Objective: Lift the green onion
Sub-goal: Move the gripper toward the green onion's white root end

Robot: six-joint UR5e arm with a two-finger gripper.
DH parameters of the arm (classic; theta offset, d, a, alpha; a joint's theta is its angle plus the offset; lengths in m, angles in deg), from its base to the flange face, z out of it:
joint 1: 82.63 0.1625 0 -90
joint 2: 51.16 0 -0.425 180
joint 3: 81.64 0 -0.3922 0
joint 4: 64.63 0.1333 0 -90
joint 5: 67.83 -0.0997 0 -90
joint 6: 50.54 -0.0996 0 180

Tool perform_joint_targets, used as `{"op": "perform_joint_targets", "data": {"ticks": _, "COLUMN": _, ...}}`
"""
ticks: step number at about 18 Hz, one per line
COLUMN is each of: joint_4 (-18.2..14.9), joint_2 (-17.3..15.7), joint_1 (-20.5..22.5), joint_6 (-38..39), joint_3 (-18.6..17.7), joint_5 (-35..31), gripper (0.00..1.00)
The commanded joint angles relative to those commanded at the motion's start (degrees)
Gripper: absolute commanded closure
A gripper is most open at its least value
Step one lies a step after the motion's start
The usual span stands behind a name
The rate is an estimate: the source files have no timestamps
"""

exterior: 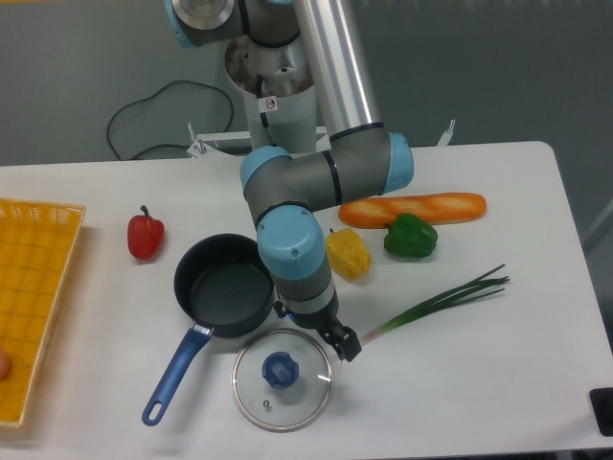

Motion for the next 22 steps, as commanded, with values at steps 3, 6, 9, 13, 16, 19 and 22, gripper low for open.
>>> {"op": "perform_joint_targets", "data": {"ticks": 3, "joint_4": 0.09, "joint_2": 0.53, "joint_1": 0.53, "joint_6": 0.08, "joint_3": 0.00, "joint_5": -0.09, "gripper": 0.00}}
{"op": "perform_joint_targets", "data": {"ticks": 6, "joint_4": 0.35, "joint_2": 0.53, "joint_1": 1.67, "joint_6": 0.00, "joint_3": -0.17, "joint_5": 0.00, "gripper": 0.00}}
{"op": "perform_joint_targets", "data": {"ticks": 9, "joint_4": 0.35, "joint_2": 1.05, "joint_1": 1.76, "joint_6": 0.08, "joint_3": -0.26, "joint_5": -0.09, "gripper": 0.00}}
{"op": "perform_joint_targets", "data": {"ticks": 13, "joint_4": 0.26, "joint_2": 1.32, "joint_1": 2.28, "joint_6": 0.26, "joint_3": -0.35, "joint_5": -2.28, "gripper": 0.00}}
{"op": "perform_joint_targets", "data": {"ticks": 16, "joint_4": 0.09, "joint_2": 1.32, "joint_1": 2.55, "joint_6": 0.00, "joint_3": -0.35, "joint_5": -2.73, "gripper": 0.00}}
{"op": "perform_joint_targets", "data": {"ticks": 19, "joint_4": 0.09, "joint_2": 1.93, "joint_1": 3.25, "joint_6": -0.27, "joint_3": -0.18, "joint_5": -2.64, "gripper": 0.00}}
{"op": "perform_joint_targets", "data": {"ticks": 22, "joint_4": 0.18, "joint_2": 3.60, "joint_1": 3.34, "joint_6": -3.15, "joint_3": 0.26, "joint_5": -2.64, "gripper": 0.00}}
